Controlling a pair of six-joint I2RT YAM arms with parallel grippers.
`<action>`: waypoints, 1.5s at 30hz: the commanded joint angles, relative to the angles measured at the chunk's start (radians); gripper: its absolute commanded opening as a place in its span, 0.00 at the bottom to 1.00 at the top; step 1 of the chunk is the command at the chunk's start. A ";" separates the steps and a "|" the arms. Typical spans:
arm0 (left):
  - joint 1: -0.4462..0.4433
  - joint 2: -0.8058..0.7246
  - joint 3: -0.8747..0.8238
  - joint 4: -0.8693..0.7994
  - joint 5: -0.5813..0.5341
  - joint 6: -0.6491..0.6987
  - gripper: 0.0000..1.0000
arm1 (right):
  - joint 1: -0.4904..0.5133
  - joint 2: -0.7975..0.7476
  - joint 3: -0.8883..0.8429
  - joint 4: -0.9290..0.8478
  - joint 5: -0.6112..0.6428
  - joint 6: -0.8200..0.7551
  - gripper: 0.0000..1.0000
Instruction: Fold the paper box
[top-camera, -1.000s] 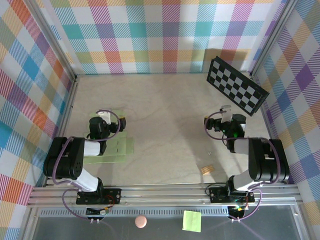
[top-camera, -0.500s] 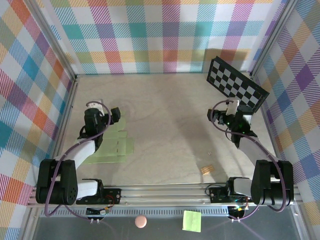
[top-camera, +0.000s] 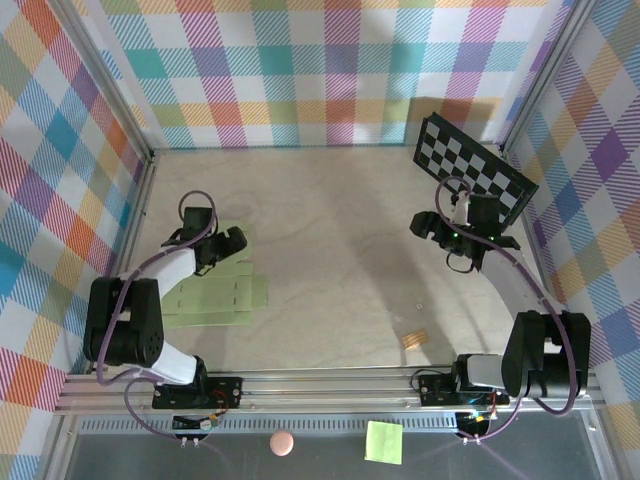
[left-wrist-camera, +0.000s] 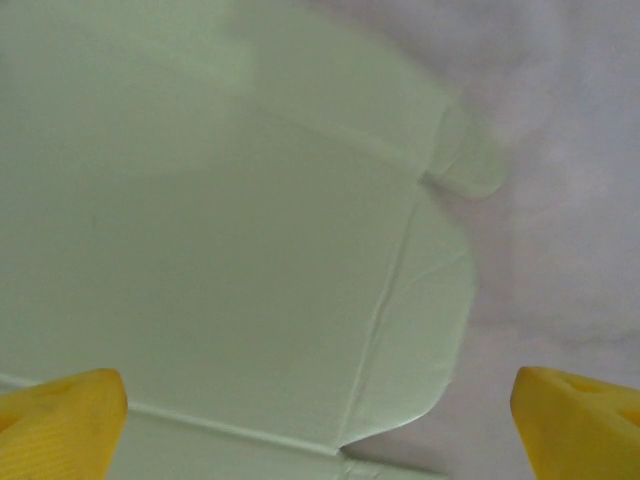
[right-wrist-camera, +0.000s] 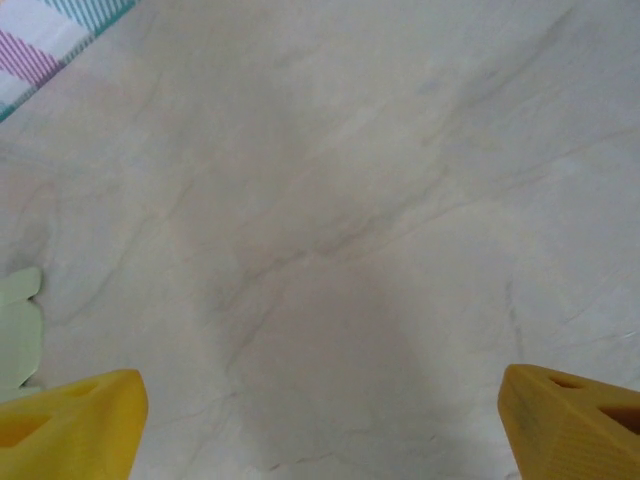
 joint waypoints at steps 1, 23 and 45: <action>-0.005 0.043 0.050 -0.078 0.039 -0.025 0.99 | 0.021 0.043 0.041 -0.140 -0.088 0.036 0.90; -0.347 0.318 0.301 -0.054 0.218 0.002 0.97 | 0.122 0.091 0.094 -0.159 -0.131 0.047 0.89; -0.734 0.083 0.199 0.014 0.221 -0.235 0.92 | 0.170 0.195 0.234 -0.224 -0.269 -0.038 0.81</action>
